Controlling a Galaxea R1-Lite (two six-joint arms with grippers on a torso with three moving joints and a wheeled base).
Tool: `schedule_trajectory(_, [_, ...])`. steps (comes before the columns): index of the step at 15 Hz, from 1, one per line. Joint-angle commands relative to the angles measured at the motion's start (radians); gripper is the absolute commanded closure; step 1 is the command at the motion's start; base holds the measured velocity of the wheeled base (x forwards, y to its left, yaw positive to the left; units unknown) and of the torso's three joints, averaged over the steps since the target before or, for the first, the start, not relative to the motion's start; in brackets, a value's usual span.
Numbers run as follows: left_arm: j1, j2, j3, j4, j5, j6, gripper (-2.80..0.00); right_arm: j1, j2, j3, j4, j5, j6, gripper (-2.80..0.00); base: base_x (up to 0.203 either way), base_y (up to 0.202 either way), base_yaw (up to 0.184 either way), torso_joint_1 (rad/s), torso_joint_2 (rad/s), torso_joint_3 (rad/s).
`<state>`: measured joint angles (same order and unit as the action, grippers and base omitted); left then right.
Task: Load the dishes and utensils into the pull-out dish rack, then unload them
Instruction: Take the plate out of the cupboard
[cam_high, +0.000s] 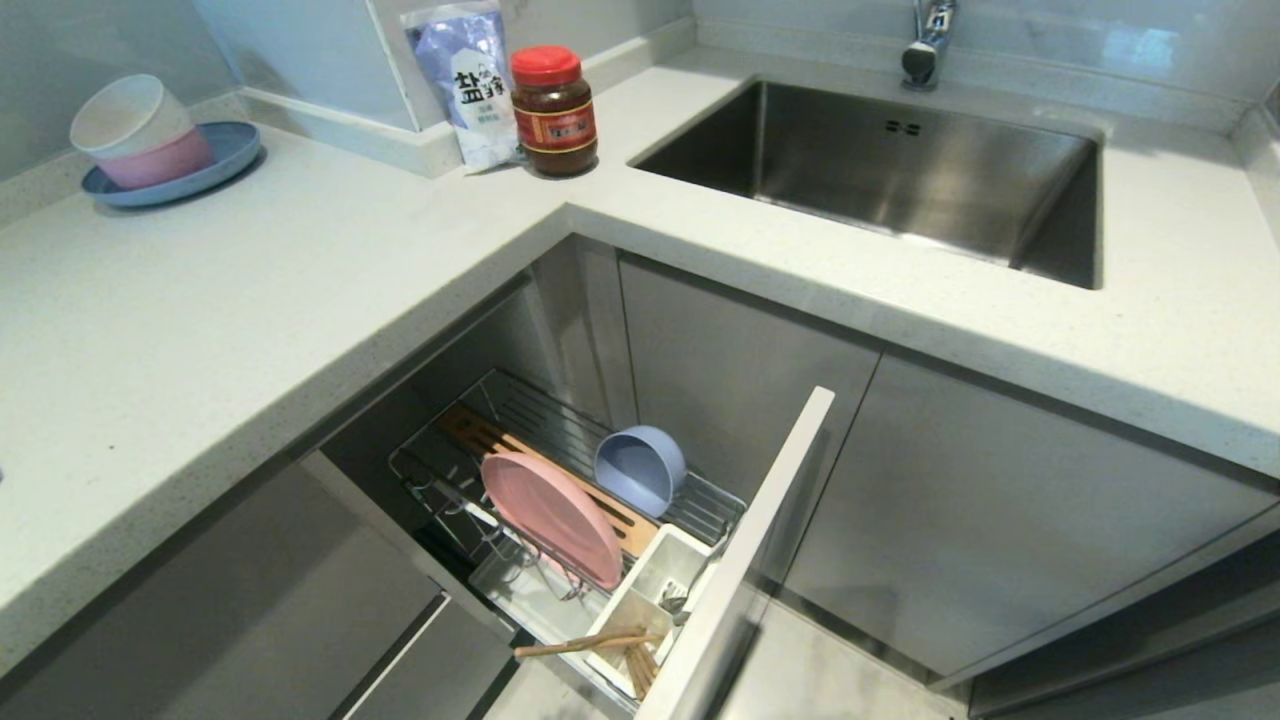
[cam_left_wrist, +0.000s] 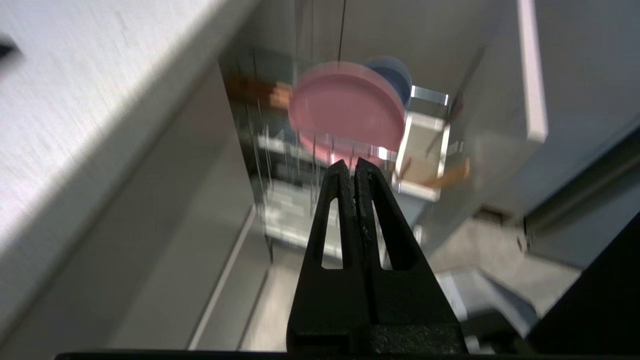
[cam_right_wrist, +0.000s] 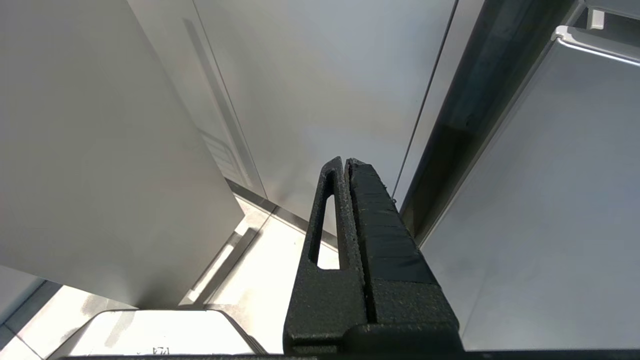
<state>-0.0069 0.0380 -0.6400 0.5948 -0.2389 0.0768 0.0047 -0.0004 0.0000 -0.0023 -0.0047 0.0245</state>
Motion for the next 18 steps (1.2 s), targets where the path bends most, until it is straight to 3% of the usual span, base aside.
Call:
schedule_trajectory(1, [0.002,-0.040,0.064,0.030,-0.001,0.025,0.00,0.001,-0.004,0.002,0.000,0.000,0.000,0.00,0.000,0.000,0.000,0.000,0.00,0.000])
schedule_trajectory(2, [0.003,-0.040,0.063,0.023,0.004,0.040,0.00,0.000,-0.004,0.002,0.001,0.000,0.000,0.00,0.000,0.000,0.000,0.000,0.00,0.000])
schedule_trajectory(4, [0.003,-0.040,0.138,-0.105,0.015,0.048,0.00,0.000,-0.004,0.002,-0.001,0.000,0.000,0.00,0.000,0.000,0.000,0.000,0.00,0.000])
schedule_trajectory(8, [0.003,-0.040,0.446,-0.696,0.036,0.050,0.00,0.001,-0.004,0.002,0.000,0.000,0.000,0.00,0.000,0.000,0.000,0.000,0.00,0.000])
schedule_trajectory(9, [0.004,-0.040,0.477,-0.743,0.049,0.051,0.00,0.000,-0.004,0.002,0.000,0.000,0.000,0.00,0.000,0.000,0.000,0.000,0.00,0.000])
schedule_trajectory(14, [0.004,-0.040,0.660,-0.789,0.069,0.077,0.00,0.001,-0.004,0.002,0.000,0.000,0.000,0.00,0.000,0.000,0.000,0.000,0.00,0.000])
schedule_trajectory(16, [0.004,-0.040,0.666,-0.783,0.131,0.078,0.00,0.001,-0.004,0.002,0.000,0.000,0.000,0.00,0.000,0.000,0.000,0.000,0.00,0.000])
schedule_trajectory(18, [0.004,-0.040,0.655,-0.673,0.220,0.077,0.00,0.000,-0.004,0.002,-0.001,0.000,0.000,0.00,0.000,0.000,0.000,0.000,0.00,0.000])
